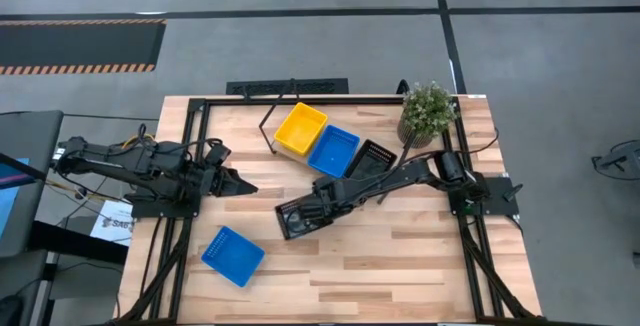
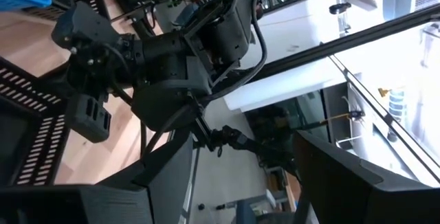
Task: Stack baskets on shelf by color
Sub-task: Stack the black bin on the top of the black bin on the shelf, then stack the blue bin on the top of the blue shelf on the bin
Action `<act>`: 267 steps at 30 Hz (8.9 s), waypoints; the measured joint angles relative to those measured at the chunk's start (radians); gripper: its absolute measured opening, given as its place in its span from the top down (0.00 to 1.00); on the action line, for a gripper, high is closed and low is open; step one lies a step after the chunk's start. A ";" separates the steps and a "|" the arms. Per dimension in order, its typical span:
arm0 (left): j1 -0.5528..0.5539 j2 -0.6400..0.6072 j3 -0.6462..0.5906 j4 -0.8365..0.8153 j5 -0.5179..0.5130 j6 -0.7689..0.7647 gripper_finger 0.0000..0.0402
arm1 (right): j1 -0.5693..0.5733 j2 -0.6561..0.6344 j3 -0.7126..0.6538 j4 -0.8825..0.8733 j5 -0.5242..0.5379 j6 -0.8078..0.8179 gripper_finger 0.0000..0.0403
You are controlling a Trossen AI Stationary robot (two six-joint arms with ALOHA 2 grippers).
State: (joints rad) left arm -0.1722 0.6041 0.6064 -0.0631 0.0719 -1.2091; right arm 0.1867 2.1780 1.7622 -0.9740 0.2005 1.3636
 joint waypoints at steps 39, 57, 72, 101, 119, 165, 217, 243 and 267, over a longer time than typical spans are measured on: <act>0.029 -0.248 0.000 -0.034 -0.012 0.031 0.41 | -0.347 -0.674 0.110 -0.543 -0.002 -0.734 1.00; 0.030 -0.243 0.000 0.034 -0.666 0.051 0.41 | -0.779 -0.837 -0.162 -0.127 -0.506 -1.395 1.00; 0.076 -0.243 0.000 0.011 -0.895 0.007 0.41 | -0.867 -0.852 -0.310 -0.022 -0.661 -1.513 1.00; 0.397 -0.242 0.000 -0.099 -0.567 -0.067 0.41 | -0.916 -0.956 -0.386 -0.001 -0.726 -1.245 0.99; 0.481 -0.242 0.000 -0.153 -0.519 -0.096 0.41 | -0.916 -0.929 -0.609 0.022 -0.784 -1.267 0.99; 0.490 -0.242 0.000 -0.157 -0.504 -0.077 0.41 | -0.889 -0.797 -0.626 0.009 -0.746 -1.364 0.87; 0.410 0.044 0.000 -0.565 0.195 0.247 0.41 | -0.576 -0.806 -0.454 0.003 -0.752 -1.120 0.53; 0.339 0.044 0.000 -0.793 0.159 0.273 0.41 | -0.361 -0.806 -0.454 0.158 -0.626 -0.935 0.54; 0.204 0.044 0.000 -0.960 0.174 0.378 0.41 | -0.060 -0.614 -0.456 0.535 -0.433 -0.450 0.55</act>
State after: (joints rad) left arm 0.0317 0.6479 0.6064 -1.0235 0.2460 -0.8310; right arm 0.1269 1.5643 1.3060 -0.4387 -0.2329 0.9135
